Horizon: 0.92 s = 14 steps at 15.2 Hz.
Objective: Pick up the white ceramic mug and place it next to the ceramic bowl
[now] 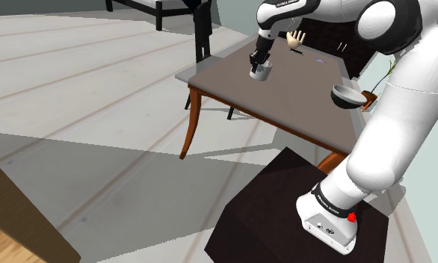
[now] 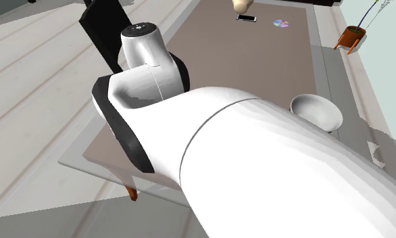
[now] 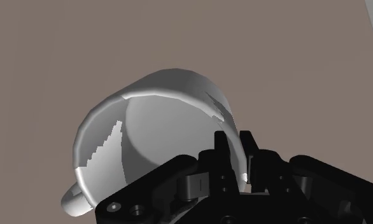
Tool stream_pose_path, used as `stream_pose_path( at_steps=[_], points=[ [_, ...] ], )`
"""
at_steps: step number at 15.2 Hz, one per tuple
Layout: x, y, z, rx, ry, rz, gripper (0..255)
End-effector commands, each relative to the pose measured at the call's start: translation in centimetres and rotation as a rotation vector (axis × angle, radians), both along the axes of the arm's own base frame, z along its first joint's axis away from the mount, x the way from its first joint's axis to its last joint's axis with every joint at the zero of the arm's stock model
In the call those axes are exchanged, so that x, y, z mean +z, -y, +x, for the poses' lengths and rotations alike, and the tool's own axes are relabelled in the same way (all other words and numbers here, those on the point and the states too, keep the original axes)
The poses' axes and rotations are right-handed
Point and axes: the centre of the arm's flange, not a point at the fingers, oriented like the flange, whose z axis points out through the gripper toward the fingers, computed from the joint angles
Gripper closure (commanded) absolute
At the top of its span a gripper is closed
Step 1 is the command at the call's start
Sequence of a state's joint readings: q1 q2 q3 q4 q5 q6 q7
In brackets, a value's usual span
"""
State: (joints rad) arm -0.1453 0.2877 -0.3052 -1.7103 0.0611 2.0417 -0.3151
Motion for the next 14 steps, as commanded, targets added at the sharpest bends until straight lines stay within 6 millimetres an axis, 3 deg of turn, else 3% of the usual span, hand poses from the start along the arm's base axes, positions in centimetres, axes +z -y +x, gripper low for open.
stream_pose_path(
  at_steps=[1,14],
  points=[
    [1.1,-0.1,0.0,0.000,0.000,0.000,255],
    [8.0,-0.1,0.0,0.000,0.000,0.000,255]
  ],
)
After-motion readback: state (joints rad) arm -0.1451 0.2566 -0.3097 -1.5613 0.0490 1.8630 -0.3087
